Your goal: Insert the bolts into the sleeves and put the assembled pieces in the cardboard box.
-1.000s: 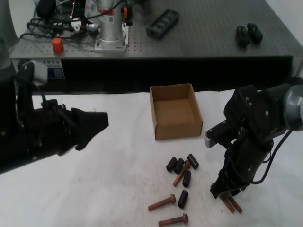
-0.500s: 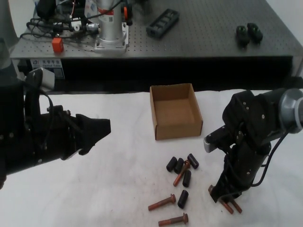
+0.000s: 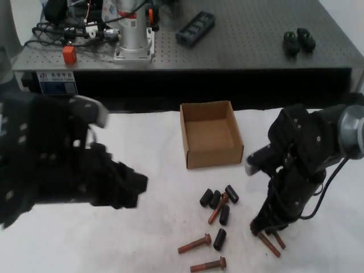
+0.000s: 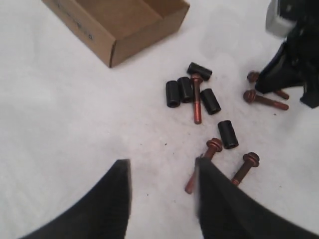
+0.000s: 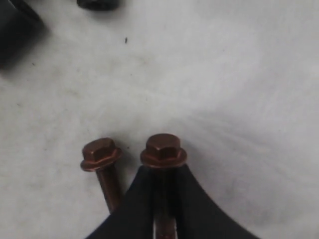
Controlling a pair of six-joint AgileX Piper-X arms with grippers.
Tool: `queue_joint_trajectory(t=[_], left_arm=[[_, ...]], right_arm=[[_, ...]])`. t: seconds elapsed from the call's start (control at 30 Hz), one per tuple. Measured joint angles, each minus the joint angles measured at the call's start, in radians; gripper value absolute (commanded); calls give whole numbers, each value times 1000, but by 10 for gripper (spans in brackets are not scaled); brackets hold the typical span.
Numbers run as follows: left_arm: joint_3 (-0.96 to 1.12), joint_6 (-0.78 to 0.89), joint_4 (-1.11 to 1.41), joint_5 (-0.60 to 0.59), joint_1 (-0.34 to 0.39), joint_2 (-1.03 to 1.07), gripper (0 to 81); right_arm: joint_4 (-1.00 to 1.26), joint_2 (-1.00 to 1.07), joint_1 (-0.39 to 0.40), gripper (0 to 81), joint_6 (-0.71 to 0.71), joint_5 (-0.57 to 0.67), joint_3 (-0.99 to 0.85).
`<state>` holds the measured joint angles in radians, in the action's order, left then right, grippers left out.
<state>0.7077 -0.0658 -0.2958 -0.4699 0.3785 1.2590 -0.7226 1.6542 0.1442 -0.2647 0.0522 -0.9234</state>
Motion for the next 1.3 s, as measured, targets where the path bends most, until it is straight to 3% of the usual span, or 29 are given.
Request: queue_joint_trajectory(t=[0.37, 0.63, 0.73, 0.87, 1.3], left_arm=[[365, -162, -250, 142, 210, 358, 303], [666, -153, -486, 216, 299, 621, 303], [825, -143, -620, 242, 370, 747, 303], [894, -111, -660, 284, 421, 824, 303], [902, -25, -674, 290, 441, 884, 301]], right_arm=[[-80, -288, -83, 0, 69, 181, 0], [-147, -432, -132, 0, 73, 196, 1], [-166, -448, -136, 0, 73, 196, 1], [-184, -449, -136, 0, 85, 196, 1], [-187, -449, -136, 0, 86, 196, 1]])
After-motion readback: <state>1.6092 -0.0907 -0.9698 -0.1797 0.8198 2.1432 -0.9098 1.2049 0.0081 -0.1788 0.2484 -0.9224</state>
